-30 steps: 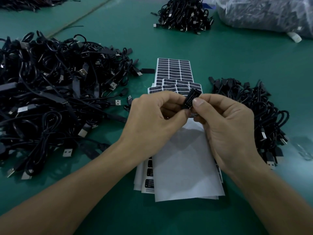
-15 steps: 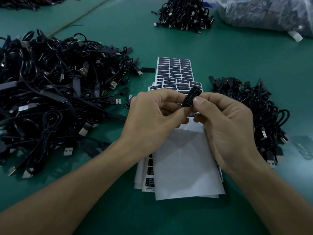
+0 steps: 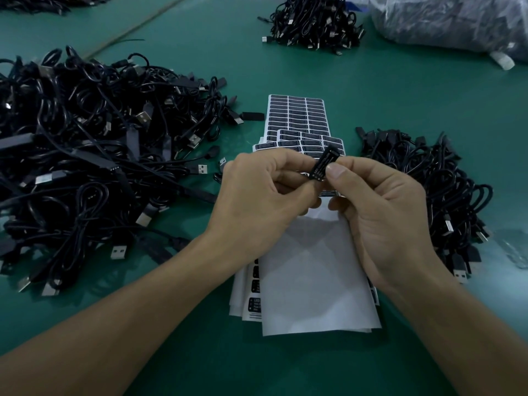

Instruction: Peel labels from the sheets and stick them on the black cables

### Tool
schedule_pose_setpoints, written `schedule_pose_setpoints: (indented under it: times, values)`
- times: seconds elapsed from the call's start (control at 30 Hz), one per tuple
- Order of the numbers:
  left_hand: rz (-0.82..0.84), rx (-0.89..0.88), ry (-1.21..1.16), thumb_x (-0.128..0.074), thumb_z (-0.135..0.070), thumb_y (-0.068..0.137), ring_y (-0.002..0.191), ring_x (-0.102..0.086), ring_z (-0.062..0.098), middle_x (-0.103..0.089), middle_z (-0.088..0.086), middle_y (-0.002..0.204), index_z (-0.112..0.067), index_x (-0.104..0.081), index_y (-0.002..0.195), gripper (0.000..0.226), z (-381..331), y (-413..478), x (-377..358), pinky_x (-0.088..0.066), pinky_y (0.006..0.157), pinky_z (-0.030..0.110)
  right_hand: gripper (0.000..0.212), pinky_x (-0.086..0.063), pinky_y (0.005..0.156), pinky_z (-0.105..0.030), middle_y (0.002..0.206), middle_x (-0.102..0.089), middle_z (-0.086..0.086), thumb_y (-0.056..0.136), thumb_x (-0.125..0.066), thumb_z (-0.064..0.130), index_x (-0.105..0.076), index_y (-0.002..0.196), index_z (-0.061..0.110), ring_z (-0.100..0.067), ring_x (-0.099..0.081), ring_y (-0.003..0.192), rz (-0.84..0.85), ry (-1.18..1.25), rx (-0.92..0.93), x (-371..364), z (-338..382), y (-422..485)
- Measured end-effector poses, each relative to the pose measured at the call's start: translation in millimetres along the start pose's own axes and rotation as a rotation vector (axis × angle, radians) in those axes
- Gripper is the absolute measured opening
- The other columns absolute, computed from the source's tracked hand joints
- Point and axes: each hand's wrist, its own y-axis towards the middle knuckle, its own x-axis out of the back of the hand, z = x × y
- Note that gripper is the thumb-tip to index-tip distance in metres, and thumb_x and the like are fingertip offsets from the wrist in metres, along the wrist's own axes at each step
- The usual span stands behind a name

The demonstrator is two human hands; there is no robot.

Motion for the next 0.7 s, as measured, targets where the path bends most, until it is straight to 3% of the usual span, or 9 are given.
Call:
schedule_pose_setpoints:
  times: [0.37, 0.7]
  values:
    - [0.005, 0.016, -0.042, -0.077, -0.004, 0.084, 0.067, -0.075, 0.014, -0.076, -0.005, 0.071, -0.032, -0.071, 0.087, 0.029, 1.0, 0.1, -1.1, -0.063, 0.064, 0.030, 0.011, -0.050, 0.062, -0.016, 0.074, -0.074, 0.004, 0.089, -0.071, 0.010, -0.075, 0.085, 0.020, -0.005, -0.065, 0.067, -0.070, -0.076, 0.059, -0.3, -0.1, -0.5]
    - [-0.001, 0.025, -0.036, -0.077, -0.004, 0.085, 0.065, -0.075, 0.015, -0.076, -0.004, 0.070, -0.032, -0.071, 0.086, 0.029, -0.9, 0.1, -0.5, -0.063, 0.065, 0.031, 0.013, -0.048, 0.063, -0.020, 0.073, -0.071, 0.005, 0.090, -0.070, 0.014, -0.076, 0.081, 0.022, -0.002, -0.059, 0.064, -0.018, -0.045, 0.028, -0.3, -0.1, -0.4]
